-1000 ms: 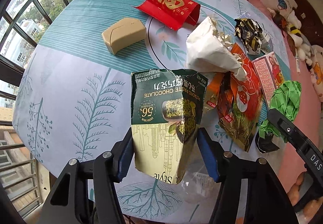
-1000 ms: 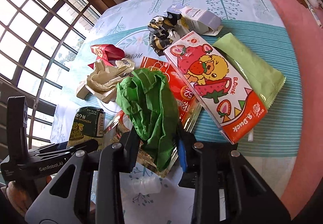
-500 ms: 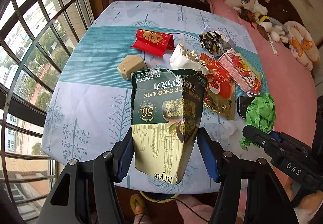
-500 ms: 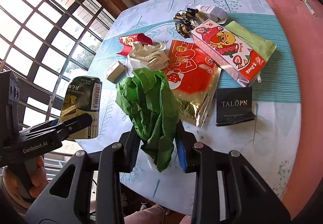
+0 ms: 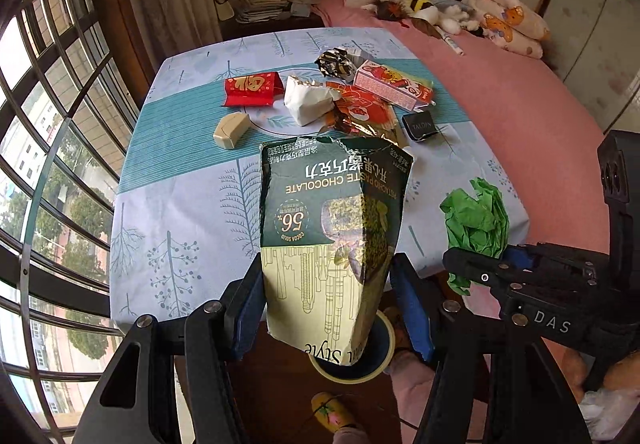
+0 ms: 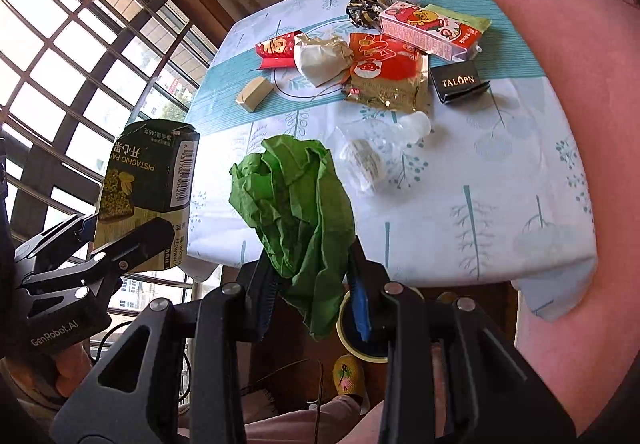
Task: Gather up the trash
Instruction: 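Carry the chocolate box and green glove over the bin and release them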
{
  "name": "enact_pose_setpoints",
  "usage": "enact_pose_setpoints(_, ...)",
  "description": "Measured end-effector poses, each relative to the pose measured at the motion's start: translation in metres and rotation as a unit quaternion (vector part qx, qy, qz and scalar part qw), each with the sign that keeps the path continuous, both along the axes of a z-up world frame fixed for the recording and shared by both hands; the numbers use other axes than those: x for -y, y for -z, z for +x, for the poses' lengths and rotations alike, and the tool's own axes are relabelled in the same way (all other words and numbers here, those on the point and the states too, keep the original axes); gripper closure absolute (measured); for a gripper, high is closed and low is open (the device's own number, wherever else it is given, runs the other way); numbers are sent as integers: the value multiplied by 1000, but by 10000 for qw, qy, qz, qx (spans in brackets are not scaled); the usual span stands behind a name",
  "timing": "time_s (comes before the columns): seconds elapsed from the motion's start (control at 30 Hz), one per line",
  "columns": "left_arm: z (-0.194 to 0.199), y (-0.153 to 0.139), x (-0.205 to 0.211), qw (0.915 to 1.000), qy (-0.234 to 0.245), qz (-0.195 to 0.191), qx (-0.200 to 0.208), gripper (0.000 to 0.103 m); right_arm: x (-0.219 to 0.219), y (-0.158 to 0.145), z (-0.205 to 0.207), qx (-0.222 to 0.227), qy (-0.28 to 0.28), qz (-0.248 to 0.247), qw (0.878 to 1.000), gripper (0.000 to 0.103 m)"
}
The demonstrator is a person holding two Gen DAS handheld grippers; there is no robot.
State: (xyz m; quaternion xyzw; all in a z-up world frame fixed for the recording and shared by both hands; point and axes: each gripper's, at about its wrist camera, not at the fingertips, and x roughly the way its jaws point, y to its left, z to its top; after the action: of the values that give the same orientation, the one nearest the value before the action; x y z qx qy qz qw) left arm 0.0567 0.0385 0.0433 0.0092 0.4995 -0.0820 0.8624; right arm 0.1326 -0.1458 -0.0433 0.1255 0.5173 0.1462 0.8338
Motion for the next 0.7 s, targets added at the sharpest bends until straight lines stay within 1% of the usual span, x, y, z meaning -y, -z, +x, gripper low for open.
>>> enact_pose_setpoints(0.07,-15,4,-1,9998,192,7,-16,43,-5,4,-22,-6,140,-35,9999,74)
enact_pose_setpoints(0.17,-34,15,0,9991,388,-34,-151,43,-8,14,-51,-114,329,-72,9994,74)
enact_pose_setpoints(0.27,-48,31,4,9982,492,-115,-333,43,-9,29,-73,-323,460,-112,9984,74)
enact_pose_setpoints(0.37,-59,53,10,9970,561,-171,-513,43,-6,46,-89,-527,532,-211,9970,74)
enact_pose_setpoints(0.47,-72,80,20,9959,649,-157,-608,43,-1,74,-99,-777,609,-295,9947,74)
enact_pose_setpoints(0.53,-79,102,30,9953,708,-92,-652,43,4,98,-103,-969,663,-338,9925,74)
enact_pose_setpoints(0.63,-83,147,41,9933,735,-106,-888,42,8,141,-109,-1244,720,-350,9890,74)
enact_pose_setpoints(0.7,-83,181,46,9919,656,-161,-1073,42,11,173,-111,-1362,727,-375,9873,74)
